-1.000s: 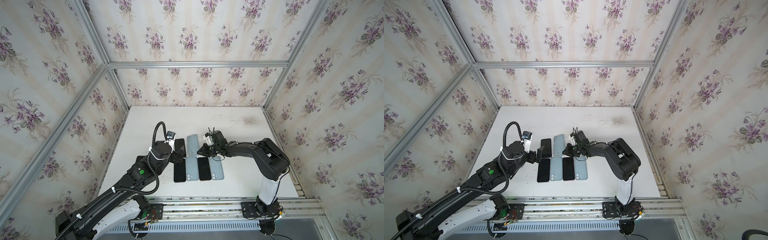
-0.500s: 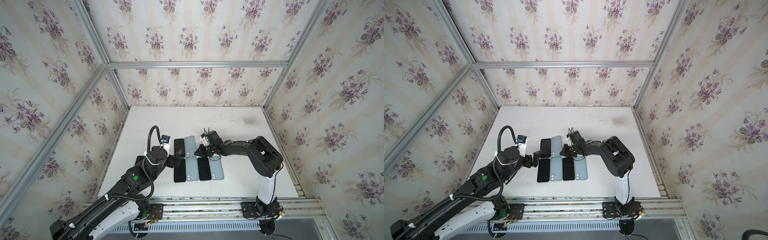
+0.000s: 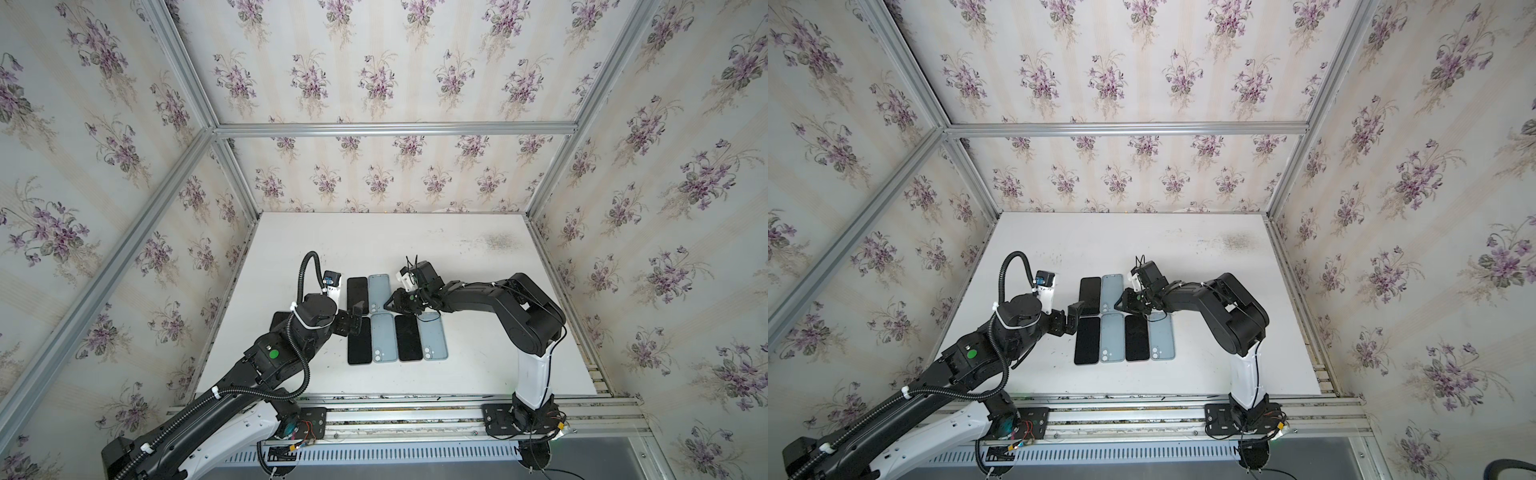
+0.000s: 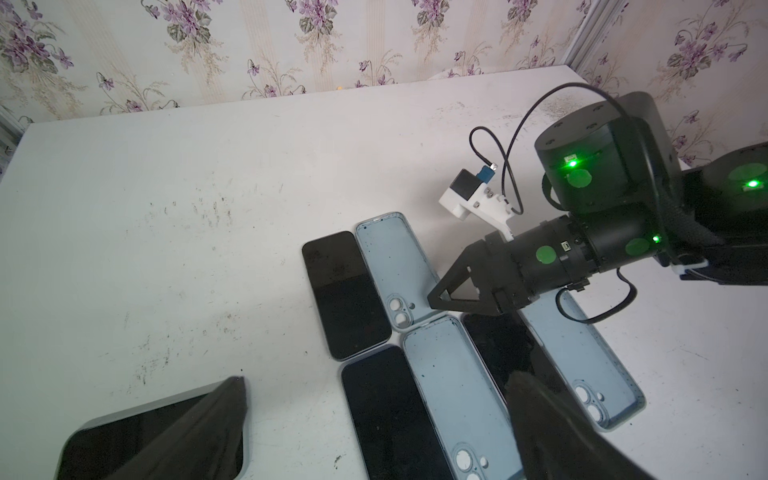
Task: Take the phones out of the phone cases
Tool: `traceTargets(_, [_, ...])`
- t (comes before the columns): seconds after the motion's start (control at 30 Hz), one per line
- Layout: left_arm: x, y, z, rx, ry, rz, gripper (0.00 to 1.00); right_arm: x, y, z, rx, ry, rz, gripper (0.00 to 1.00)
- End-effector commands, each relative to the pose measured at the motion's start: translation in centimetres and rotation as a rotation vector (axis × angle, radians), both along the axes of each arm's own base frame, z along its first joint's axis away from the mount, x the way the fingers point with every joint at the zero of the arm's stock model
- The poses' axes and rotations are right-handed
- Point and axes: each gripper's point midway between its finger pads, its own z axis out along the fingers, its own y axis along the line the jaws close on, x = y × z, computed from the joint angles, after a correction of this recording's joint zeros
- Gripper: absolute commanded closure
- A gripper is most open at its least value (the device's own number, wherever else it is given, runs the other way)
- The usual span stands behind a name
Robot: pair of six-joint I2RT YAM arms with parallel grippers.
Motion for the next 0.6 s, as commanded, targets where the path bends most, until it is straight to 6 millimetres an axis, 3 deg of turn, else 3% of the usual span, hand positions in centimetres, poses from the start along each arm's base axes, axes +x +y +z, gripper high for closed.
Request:
traceTargets(0.0, [0.2, -0.1, -0.1, -0.033, 0.018, 0.025, 0.0, -0.2, -0.6, 0.2, -0.031, -0.003, -0.002, 0.5])
traceTargets(0.23, [1.1, -0.1, -1.4, -0.051, 0.099, 0.1, 0.0, -0.8, -1.1, 1.7, -0.029, -0.034, 0.016, 0.28])
traceTargets(0.37, [2.1, 0.6, -2.2, -0.097, 0.151, 0.163, 0.0, -1.0, -1.7, 3.8, -0.033, -0.097, 0.028, 0.0])
traceTargets(0.57, [2.7, 3.2, -3.6, -0.224, 0.228, 0.285, 0.0, -1.4, -3.3, 8.5, -0.077, -0.26, 0.08, 0.0])
